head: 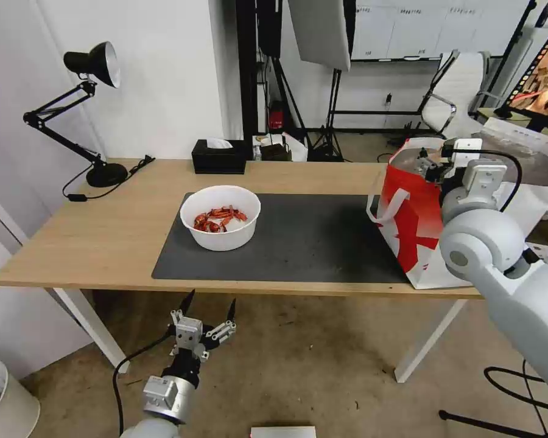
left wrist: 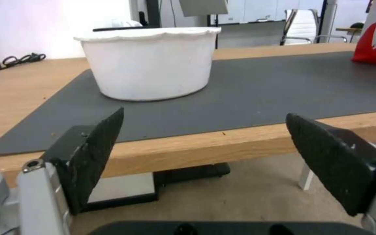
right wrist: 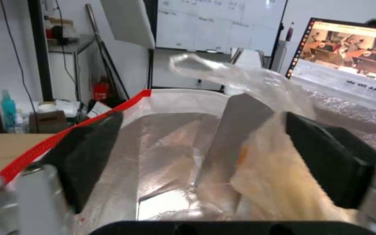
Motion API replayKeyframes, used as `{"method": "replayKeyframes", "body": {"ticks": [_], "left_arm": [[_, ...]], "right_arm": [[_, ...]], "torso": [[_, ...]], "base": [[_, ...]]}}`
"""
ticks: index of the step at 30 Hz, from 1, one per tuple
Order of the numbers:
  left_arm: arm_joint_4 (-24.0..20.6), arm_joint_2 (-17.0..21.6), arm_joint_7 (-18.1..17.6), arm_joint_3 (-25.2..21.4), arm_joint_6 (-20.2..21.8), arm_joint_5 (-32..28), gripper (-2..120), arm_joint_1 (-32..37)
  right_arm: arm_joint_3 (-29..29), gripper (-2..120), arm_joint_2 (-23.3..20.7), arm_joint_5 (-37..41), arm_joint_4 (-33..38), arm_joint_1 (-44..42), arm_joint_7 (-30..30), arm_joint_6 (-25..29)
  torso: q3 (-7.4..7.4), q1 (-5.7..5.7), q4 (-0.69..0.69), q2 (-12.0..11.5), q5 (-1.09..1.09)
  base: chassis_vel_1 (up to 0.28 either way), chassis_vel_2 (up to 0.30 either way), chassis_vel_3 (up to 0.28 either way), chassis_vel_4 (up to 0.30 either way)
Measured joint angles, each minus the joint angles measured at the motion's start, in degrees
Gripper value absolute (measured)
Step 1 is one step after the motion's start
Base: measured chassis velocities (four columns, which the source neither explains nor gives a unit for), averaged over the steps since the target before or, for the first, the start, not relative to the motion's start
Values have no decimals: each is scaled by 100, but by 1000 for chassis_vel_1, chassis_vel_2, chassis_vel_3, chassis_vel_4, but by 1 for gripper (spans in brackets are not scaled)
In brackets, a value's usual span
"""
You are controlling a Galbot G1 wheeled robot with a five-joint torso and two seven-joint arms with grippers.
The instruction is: Pick up the trash from the table and place it into the takeout bag.
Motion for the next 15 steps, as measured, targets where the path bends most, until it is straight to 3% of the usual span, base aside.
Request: {"method": "replayKeyframes", "body": {"ticks": [12,15], "left_arm": [[0,11,1,8,12,2,100,-5],[5,-6,1,21,13,13,100,-5]], "right_arm": [[29,100,-20,389,38,34,-79,-139],[26,100,-37,1319,70,428,267,-295]], "torso": [[0,0,0,0,0],[0,0,0,0,0]], "base": [[0,0,0,0],[0,0,0,0]]}}
